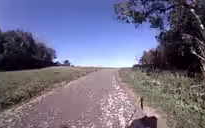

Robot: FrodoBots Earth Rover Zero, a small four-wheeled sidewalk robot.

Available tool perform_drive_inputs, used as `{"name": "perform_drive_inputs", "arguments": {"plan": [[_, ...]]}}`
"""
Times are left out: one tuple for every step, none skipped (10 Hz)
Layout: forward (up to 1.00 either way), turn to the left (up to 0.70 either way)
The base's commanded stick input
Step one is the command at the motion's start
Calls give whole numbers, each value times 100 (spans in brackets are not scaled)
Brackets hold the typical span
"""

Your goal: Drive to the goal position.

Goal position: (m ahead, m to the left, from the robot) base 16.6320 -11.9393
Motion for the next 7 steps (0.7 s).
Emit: {"name": "perform_drive_inputs", "arguments": {"plan": [[100,0],[100,0],[100,0],[100,0],[100,0],[100,0],[100,0]]}}
